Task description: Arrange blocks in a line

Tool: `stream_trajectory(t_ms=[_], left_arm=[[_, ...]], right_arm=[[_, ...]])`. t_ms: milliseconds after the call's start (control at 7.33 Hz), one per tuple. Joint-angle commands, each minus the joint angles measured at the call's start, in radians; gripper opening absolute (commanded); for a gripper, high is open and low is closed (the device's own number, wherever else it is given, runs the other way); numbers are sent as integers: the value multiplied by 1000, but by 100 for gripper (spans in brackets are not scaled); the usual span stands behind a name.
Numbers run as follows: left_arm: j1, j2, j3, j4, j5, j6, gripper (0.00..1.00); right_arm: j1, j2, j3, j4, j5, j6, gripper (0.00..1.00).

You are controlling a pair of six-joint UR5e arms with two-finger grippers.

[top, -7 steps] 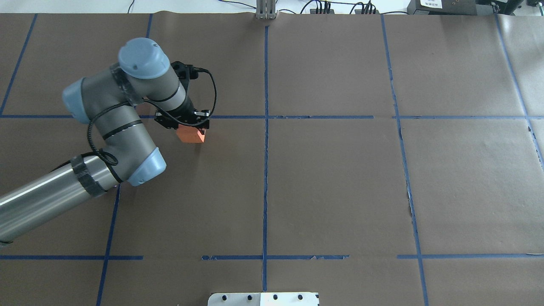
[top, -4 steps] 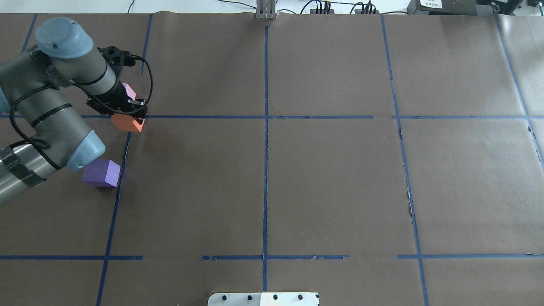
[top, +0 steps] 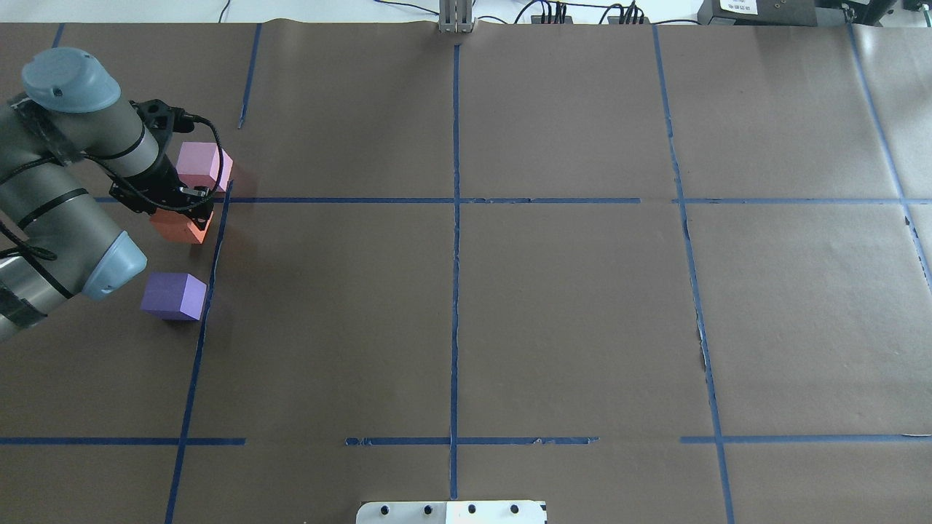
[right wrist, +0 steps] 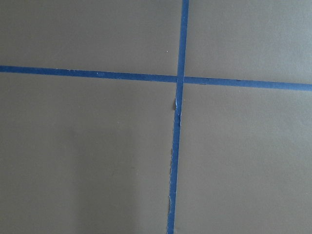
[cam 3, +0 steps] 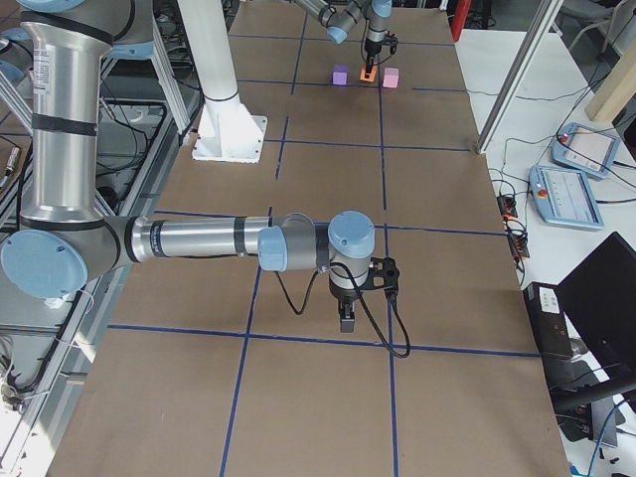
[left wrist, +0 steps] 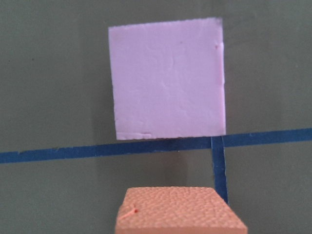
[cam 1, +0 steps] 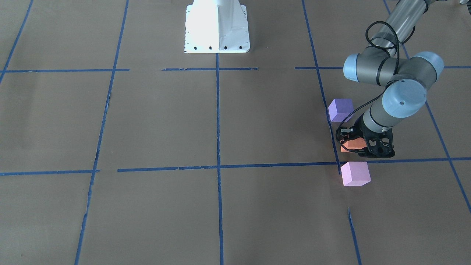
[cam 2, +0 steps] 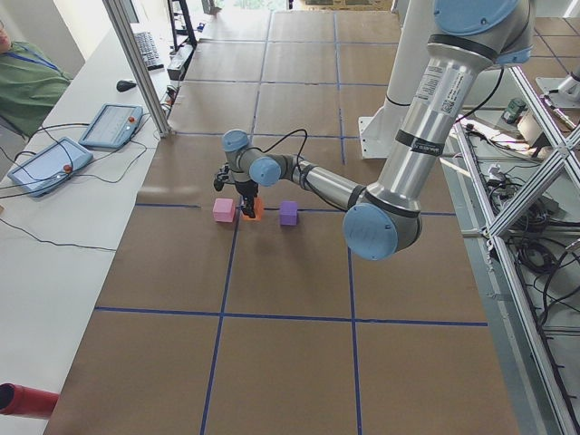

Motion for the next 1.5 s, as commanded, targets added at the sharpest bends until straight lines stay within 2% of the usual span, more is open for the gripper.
stream_trajectory(t_ms=[0,136,273,409,682,955,1091,1227,1364], left_arm=[[2,-5,10,-1,-27,0,38],[3,-6,10,-1,-27,1,56],[2,-5,10,-2,-27,1,89],[2,1,9,-2,-27,-2,100],[-10,2,-7,2,-36,0,100],[-131,8,-92,54,-68,65,100],[-197,8,-134,161,-66,202,100],[-292,9,-148,270,-66,451,100],[-378,35,-137,313,-65,644,100]], right_arm=[[0,0,0,0,0,0,100],[0,0,0,0,0,0,100],[0,0,0,0,0,0,100],[0,0,0,0,0,0,100],[0,0,0,0,0,0,100],[0,0,0,0,0,0,100],[0,0,0,0,0,0,100],[0,0,0,0,0,0,100],[0,0,1,0,0,0,100]])
